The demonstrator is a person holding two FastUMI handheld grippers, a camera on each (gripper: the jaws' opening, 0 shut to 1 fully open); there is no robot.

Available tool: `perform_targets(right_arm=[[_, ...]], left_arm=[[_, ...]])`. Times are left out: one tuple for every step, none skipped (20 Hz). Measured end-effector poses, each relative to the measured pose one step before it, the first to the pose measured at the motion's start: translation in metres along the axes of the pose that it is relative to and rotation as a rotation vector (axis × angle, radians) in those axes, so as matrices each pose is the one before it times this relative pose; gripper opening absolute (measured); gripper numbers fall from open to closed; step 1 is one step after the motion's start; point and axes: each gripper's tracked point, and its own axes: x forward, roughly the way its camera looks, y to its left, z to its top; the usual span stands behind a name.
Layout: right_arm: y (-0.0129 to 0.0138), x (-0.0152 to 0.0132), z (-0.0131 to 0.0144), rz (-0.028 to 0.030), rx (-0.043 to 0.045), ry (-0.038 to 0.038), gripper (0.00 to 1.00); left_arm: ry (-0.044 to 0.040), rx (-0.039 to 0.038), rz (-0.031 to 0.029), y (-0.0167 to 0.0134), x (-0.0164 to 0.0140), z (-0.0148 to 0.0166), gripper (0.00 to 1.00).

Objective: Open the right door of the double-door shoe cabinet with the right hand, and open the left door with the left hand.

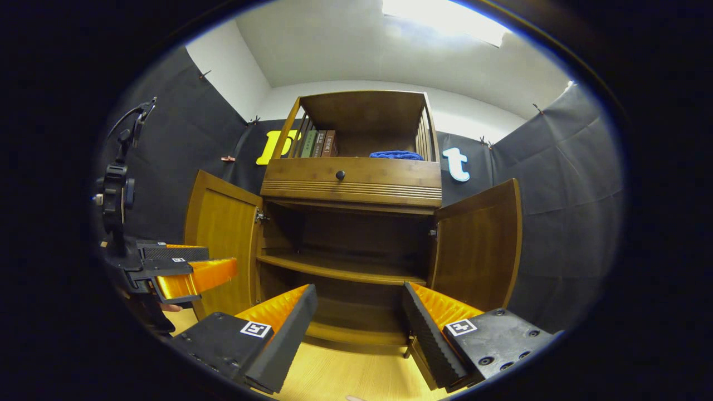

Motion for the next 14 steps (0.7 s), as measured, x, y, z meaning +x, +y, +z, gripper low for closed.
perform_targets(right_arm=[[-0.00100, -0.00042, -0.00031, -0.00105, -0.00099, 0.00149, 0.97], [0.00003, -0.00033, -0.00010, -0.00012, -0.00016, 0.00053, 0.97], [-0.00133, -0.00003, -0.00042, 0.00067, 0.00110, 0.00080, 0.97], [-0.00010, 0.00018, -0.00038, 0.00196, 0.00272, 0.00016, 0.97], [0.00063, -0.00013, -0.00044, 0.00149, 0.00228, -0.00012, 0.97], [0.00011, -0.00072, 0.00008, -0.00024, 0.00156, -0.00023, 0.97], [-0.00102, -0.00071, -0.00057, -0.00006, -0.00001, -0.00043, 0.97], [-0.00012, 0.00029, -0.00051, -0.00112, -0.00120, -0.00015, 0.97], [-0.00120, 0.00013, -0.00093, -0.00253, -0.00142, 0.00189, 0.97], [0.00021, -0.00044, -0.00056, -0.00101, -0.00025, 0.00276, 0.97], [0.00096, 0.00024, -0.00106, 0.00074, 0.00148, 0.00179, 0.97], [0.00036, -0.00058, -0.00027, 0.00094, 0.00116, 0.00122, 0.97], [0.00038, -0.00070, 0.00120, 0.00005, 0.00156, -0.00152, 0.97], [0.00012, -0.00066, 0.00110, 0.00021, 0.00100, -0.00168, 0.97]], left_arm=[[-0.00367, 0.00399, -0.00512, -0.00260, -0.00071, -0.00052, 0.96], [-0.00428, 0.00243, -0.00612, -0.00290, -0.00014, 0.00078, 0.96], [-0.00511, 0.00253, -0.00745, -0.00205, -0.00123, 0.00069, 0.96], [-0.00348, 0.00113, -0.00521, -0.00183, -0.00104, 0.00111, 0.96], [-0.00229, 0.00182, -0.00499, -0.00172, -0.00039, -0.00051, 0.96], [-0.00270, 0.00146, -0.00422, -0.00060, -0.00093, 0.00067, 0.96], [-0.00143, 0.00071, -0.00272, -0.00073, -0.00094, -0.00031, 0.96], [0.00165, -0.00116, -0.00181, 0.00051, -0.00076, -0.00015, 0.96], [0.00173, -0.00327, -0.00136, -0.00043, -0.00097, -0.00130, 0.96], [0.00272, -0.00450, -0.00014, 0.00071, -0.00044, -0.00059, 0.96], [0.00208, -0.00433, 0.00177, 0.00132, -0.00064, -0.00079, 0.96], [0.00218, -0.00334, 0.00403, 0.00155, -0.00055, -0.00047, 0.96], [0.00266, -0.00345, 0.00541, 0.00244, -0.00093, -0.00147, 0.96], [0.00134, -0.00198, 0.00368, 0.00150, 0.00002, -0.00007, 0.96]])
